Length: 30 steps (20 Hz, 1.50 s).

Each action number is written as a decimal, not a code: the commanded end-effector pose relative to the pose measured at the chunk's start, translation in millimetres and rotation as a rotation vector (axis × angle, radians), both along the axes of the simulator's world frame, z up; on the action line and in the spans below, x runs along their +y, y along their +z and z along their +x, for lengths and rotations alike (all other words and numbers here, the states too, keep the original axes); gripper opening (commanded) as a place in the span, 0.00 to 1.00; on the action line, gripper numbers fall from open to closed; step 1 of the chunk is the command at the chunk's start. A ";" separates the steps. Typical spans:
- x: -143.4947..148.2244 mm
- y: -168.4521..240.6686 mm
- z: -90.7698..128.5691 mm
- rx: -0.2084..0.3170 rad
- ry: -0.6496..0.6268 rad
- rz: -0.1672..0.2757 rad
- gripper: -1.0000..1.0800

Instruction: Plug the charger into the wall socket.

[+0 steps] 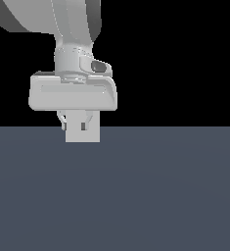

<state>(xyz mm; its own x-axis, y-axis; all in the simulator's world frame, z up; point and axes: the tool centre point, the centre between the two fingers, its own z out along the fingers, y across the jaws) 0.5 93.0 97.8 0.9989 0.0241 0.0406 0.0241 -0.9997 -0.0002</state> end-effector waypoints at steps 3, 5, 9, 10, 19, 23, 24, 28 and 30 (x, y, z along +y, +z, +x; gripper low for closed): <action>-0.1 2.5 4.0 0.001 0.006 0.000 0.00; -0.1 2.5 4.0 0.001 0.006 0.000 0.00; 0.2 2.3 4.5 0.001 0.006 0.000 0.00; 0.2 2.3 5.3 0.001 0.006 0.000 0.00; 0.8 2.2 28.1 0.001 0.006 0.000 0.00; 1.2 2.2 42.1 0.001 0.006 0.000 0.00; 1.3 2.2 44.7 0.001 0.006 0.000 0.00; 1.9 2.2 52.0 0.001 0.006 0.000 0.00; 2.0 2.2 53.8 0.001 0.006 0.000 0.00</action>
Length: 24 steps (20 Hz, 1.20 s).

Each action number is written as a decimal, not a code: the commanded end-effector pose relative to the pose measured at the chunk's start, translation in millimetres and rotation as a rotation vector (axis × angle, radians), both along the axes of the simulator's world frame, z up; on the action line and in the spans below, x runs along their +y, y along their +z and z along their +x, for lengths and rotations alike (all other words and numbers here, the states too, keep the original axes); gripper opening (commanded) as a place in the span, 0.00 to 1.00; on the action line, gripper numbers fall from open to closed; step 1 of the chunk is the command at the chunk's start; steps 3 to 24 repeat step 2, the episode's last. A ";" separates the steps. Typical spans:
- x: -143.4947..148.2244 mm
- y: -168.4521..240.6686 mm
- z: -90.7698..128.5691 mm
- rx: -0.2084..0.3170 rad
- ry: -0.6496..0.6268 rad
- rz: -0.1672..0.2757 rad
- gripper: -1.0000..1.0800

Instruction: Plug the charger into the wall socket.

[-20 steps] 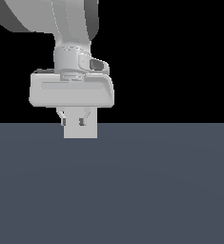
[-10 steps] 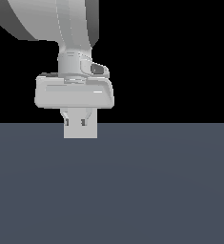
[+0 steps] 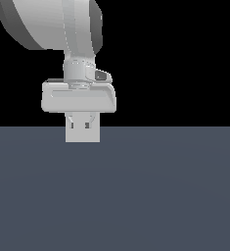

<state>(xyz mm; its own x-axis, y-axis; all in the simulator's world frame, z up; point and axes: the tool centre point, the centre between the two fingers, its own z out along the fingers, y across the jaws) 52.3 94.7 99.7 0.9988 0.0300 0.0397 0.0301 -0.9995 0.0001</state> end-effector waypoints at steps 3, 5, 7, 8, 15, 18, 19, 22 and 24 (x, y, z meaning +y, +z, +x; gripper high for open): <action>0.2 0.2 2.6 0.000 0.000 0.000 0.00; 0.2 0.2 2.6 0.000 0.000 0.000 0.00; 0.2 0.2 2.6 0.000 0.000 0.000 0.00; 0.2 0.2 2.6 0.000 0.000 0.000 0.00; 0.2 0.2 2.6 0.000 0.000 0.000 0.00; 0.2 0.2 2.6 0.000 0.000 0.000 0.00; 0.2 0.2 2.6 0.000 0.000 0.000 0.00; 0.2 0.2 2.6 0.000 0.000 0.000 0.00; 0.2 0.2 2.6 0.000 0.000 0.000 0.00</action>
